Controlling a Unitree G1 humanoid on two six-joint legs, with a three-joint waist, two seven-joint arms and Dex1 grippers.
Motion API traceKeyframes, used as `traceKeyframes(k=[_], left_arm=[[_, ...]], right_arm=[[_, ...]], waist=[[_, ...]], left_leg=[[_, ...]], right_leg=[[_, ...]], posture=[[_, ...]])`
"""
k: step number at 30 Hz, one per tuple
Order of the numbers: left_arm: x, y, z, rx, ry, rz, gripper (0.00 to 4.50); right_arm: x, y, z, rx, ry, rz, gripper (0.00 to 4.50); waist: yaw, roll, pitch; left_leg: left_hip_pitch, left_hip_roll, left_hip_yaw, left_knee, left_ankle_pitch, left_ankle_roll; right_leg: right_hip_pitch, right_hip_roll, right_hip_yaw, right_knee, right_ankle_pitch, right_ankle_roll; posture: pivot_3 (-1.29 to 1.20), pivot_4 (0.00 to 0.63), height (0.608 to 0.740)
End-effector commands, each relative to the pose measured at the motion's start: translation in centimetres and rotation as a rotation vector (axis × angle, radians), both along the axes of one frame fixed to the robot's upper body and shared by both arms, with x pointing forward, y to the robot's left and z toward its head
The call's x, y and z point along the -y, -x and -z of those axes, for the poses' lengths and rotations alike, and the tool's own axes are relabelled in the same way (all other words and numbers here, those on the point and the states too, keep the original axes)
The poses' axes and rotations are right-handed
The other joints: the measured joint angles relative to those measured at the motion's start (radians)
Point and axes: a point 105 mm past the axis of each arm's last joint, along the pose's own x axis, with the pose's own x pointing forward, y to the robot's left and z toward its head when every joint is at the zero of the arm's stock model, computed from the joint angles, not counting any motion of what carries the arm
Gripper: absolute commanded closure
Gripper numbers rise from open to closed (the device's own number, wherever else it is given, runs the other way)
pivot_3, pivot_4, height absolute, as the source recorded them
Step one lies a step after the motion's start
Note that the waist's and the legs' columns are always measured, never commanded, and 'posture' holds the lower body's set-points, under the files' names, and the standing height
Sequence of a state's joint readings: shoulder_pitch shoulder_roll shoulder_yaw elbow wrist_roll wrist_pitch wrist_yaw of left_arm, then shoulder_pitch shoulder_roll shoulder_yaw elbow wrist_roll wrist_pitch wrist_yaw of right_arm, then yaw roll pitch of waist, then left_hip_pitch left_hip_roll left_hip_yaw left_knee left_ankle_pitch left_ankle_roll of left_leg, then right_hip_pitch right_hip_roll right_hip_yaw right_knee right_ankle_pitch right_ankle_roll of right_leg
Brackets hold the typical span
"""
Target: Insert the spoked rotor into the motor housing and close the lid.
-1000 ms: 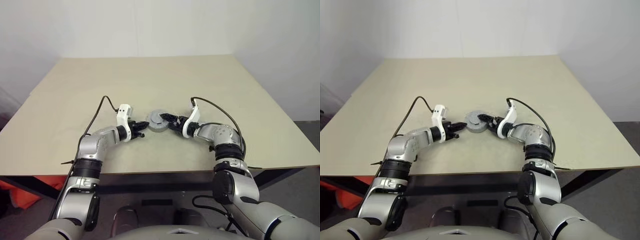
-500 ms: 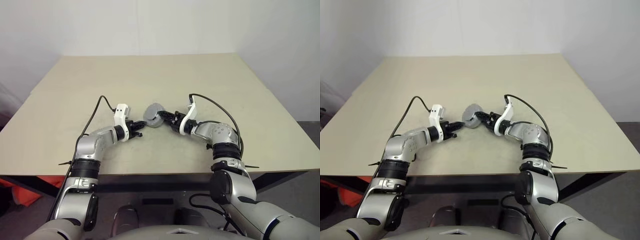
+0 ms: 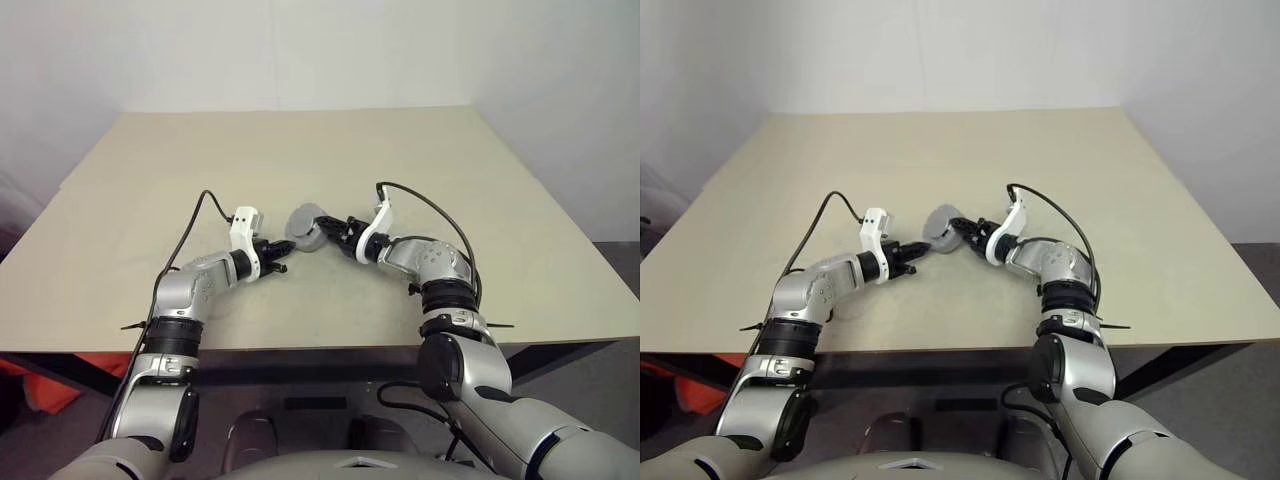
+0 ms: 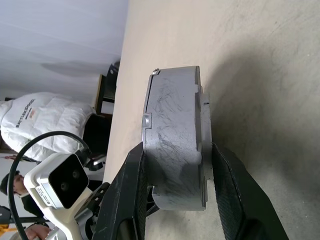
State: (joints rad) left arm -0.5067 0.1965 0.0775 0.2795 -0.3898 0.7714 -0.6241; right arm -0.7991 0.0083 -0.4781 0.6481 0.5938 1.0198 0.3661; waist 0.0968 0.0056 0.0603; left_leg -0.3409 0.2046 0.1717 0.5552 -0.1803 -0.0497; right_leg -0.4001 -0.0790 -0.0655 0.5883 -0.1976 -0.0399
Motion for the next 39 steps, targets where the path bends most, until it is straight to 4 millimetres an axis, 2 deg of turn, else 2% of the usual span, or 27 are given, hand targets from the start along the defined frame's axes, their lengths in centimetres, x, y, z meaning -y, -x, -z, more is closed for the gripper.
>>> traceKeyframes(k=[1,3,9,13,18,27,31,36,39], left_arm=[[0.9,0.2,0.6,-0.023,0.016,0.01,4.5],[0.6,0.0,0.2,-0.009,0.032,-0.015,4.5],[-0.9,-1.1,-1.8,0.042,0.16,-0.12,4.5],[-1.9,-1.3,-2.8,0.058,0.25,-0.179,4.5],[-3.0,-1.2,-3.5,0.068,0.322,-0.22,4.5],[-4.5,-0.6,-4.1,0.057,0.431,-0.278,4.5],[-5.4,0.2,-4.4,0.044,0.51,-0.297,4.5],[-6.7,1.1,-4.1,0.016,0.579,-0.315,4.5],[-7.6,1.8,-4.7,0.02,0.66,-0.321,3.9]], right_arm=[[-1.9,0.1,-0.5,-0.002,-0.014,-0.04,2.78],[-1.6,-0.1,-0.1,-0.017,-0.005,-0.02,2.78],[-1.5,-0.7,-0.9,-0.038,-0.086,0.016,2.82],[-1.3,-1.0,-1.1,-0.072,-0.133,0.043,2.83],[-1.1,-1.6,-1.7,-0.113,-0.206,0.087,2.83],[-1.5,-2.3,-5.0,-0.087,-0.388,0.094,2.83],[-1.2,-2.7,-7.4,-0.042,-0.504,0.105,2.83],[-0.9,-2.7,-9.0,0.0,-0.549,0.101,2.83],[-1.0,-2.5,-9.6,0.017,-0.552,0.086,2.83]], waist=[[0.0,0.0,0.0],[0.0,0.0,0.0],[-0.004,0.0,0.0],[-0.008,0.0,0.0],[-0.009,0.0,0.0],[-0.001,0.0,0.001],[0.0,0.0,0.001],[0.001,0.0,0.001],[0.001,0.0,0.001]], left_leg=[[0.0,0.0,0.0,0.0,0.0,0.0],[0.0,0.0,0.0,0.0,0.0,0.0],[0.0,0.0,0.0,0.0,0.0,0.0],[-0.004,0.001,0.0,0.0,0.0,-0.001],[-0.008,0.001,0.0,0.0,0.0,0.0],[-0.015,0.002,0.0,0.002,0.0,0.0],[-0.022,0.002,0.0,0.006,-0.001,0.002],[-0.025,0.002,0.0,0.008,-0.001,0.002],[-0.025,0.002,0.0,0.009,-0.001,0.002]], right_leg=[[0.0,0.0,0.0,0.0,0.0,0.0],[0.0,0.0,0.0,0.0,0.0,0.0],[-0.001,0.0,0.0,0.0,0.0,0.0],[-0.005,0.002,0.0,0.0,0.005,-0.009],[-0.009,0.004,0.0,0.0,0.006,-0.013],[-0.016,0.004,0.0,0.001,0.006,-0.013],[-0.019,0.004,-0.001,0.002,0.006,-0.013],[-0.021,0.004,-0.002,0.003,0.006,-0.013],[-0.021,0.004,-0.002,0.003,0.006,-0.013]], posture=[[0.0,0.0,0.74],[0.0,0.0,0.74],[0.0,0.0,0.74],[0.0,0.0,0.74],[0.0,0.0,0.74],[0.0,0.0,0.74],[0.0,0.0,0.74],[0.0,0.0,0.74],[0.0,0.0,0.74]])
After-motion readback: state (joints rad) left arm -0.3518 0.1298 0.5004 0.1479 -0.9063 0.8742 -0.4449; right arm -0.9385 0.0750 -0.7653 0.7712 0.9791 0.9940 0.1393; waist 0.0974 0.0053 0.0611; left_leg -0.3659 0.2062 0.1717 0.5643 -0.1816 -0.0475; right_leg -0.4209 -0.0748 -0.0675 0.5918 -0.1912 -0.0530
